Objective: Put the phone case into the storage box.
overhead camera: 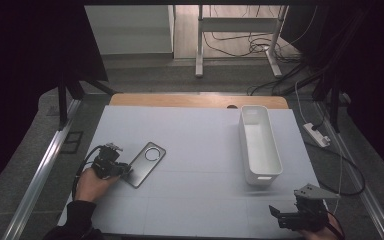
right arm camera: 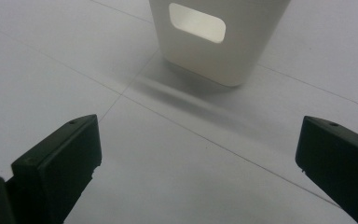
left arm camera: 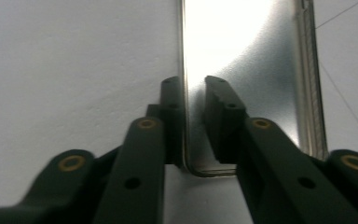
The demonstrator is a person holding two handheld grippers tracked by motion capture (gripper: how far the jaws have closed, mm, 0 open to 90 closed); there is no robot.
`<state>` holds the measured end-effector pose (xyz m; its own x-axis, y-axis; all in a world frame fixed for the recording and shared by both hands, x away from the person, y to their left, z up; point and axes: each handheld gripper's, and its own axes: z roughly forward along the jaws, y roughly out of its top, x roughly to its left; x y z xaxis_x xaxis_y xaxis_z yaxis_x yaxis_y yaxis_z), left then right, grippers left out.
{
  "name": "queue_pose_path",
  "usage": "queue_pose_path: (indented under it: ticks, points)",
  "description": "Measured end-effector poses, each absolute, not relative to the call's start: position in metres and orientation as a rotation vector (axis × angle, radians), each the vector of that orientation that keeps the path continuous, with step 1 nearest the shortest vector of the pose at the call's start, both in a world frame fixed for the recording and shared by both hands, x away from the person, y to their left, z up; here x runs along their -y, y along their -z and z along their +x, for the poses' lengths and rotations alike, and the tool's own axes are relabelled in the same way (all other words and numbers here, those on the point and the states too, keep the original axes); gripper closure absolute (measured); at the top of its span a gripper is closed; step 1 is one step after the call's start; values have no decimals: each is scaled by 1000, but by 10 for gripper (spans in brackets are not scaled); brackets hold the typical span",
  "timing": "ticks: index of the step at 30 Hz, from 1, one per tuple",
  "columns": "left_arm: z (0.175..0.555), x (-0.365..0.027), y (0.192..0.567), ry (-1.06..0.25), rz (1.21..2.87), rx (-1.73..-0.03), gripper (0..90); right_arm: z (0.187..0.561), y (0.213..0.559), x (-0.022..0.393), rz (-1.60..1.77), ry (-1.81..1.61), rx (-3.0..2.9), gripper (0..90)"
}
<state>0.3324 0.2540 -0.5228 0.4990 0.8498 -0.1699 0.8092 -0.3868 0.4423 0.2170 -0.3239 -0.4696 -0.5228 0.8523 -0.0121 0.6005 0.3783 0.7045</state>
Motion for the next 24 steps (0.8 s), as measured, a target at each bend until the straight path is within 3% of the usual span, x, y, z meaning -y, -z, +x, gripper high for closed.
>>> queue_pose_path:
  ticks: [3, 14, 24]
  points:
    - [332, -253, 522, -145, 2275, -1381, 868, 217, 470, 324, 1263, -925, -2270, 5]
    - [333, -257, 523, -117, 2238, -1397, 889, 217, 470, 324, 1261, -925, -2270, 5]
    - [328, -252, 515, -217, 2183, -1383, 890, 217, 469, 325, 1265, -930, -2262, 5]
